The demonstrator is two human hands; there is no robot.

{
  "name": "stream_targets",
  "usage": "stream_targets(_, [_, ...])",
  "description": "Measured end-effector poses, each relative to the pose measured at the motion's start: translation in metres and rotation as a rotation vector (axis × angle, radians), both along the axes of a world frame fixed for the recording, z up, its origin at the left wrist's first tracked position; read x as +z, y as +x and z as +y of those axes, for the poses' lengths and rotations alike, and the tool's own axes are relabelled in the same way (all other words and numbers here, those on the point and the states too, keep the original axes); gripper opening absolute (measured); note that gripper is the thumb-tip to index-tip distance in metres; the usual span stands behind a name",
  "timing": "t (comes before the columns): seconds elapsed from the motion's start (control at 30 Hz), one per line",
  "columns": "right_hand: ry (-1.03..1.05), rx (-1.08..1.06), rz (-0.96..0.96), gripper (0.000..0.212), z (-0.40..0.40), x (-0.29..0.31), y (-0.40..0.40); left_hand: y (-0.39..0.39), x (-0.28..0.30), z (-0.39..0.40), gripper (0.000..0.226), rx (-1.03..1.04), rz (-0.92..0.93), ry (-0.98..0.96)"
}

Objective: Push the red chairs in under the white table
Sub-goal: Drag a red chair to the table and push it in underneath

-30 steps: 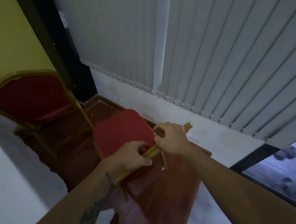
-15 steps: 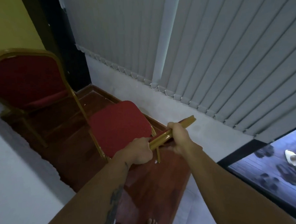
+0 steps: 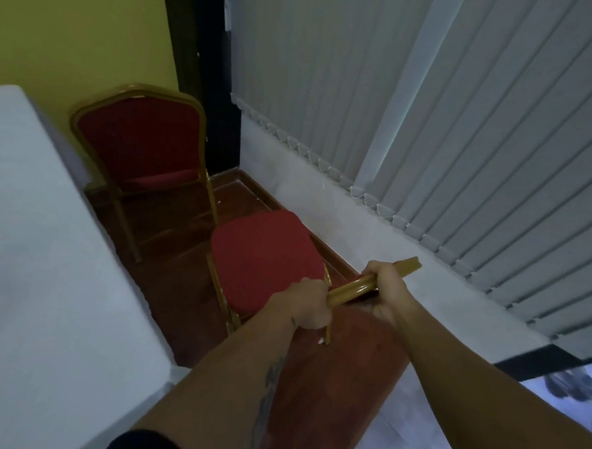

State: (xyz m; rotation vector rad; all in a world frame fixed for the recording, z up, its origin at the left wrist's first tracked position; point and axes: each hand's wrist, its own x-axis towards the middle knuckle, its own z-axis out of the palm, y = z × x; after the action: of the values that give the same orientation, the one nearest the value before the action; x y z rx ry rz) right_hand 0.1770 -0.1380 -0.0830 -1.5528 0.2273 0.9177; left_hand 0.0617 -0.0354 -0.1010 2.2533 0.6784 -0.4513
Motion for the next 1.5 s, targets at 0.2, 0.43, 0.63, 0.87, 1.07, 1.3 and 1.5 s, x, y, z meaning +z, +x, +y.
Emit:
stream_targets(0.2, [-0.001, 0.105, 0.006, 0.008, 0.008, -0.003, -0.006, -0.019, 0.008, -0.002, 0.054, 0.035, 0.047, 0.056])
stream_targets(0.43, [0.038, 0.225, 0.038, 0.008, 0.026, -0.005, -0.011, -0.037, 0.023, -0.001, 0.043, 0.086, 0.082, 0.086])
stream_targets(0.63, [0.04, 0.35, 0.038, 0.011, 0.051, -0.011, 0.014, -0.021, 0.031, 0.006, 0.043, 0.148, 0.159, 0.151])
stream_targets(0.87, [0.024, 0.554, 0.053, 0.007, 0.074, -0.014, 0.066, 0.028, 0.035, 0.017, 0.049, 0.248, 0.279, 0.154])
stream_targets(1.07, [0.008, 0.685, 0.049, 0.018, 0.09, -0.012, 0.103, 0.057, 0.035, 0.016, 0.046, 0.373, 0.275, 0.11])
stream_targets(1.3, [-0.067, 0.766, -0.021, 0.014, 0.104, -0.013, 0.124, 0.06, 0.026, 0.021, 0.066, 0.49, 0.172, 0.054])
stream_targets(1.5, [0.052, 0.664, 0.178, 0.043, 0.115, -0.018, 0.144, 0.063, 0.017, 0.025, 0.072, 0.543, 0.153, -0.006])
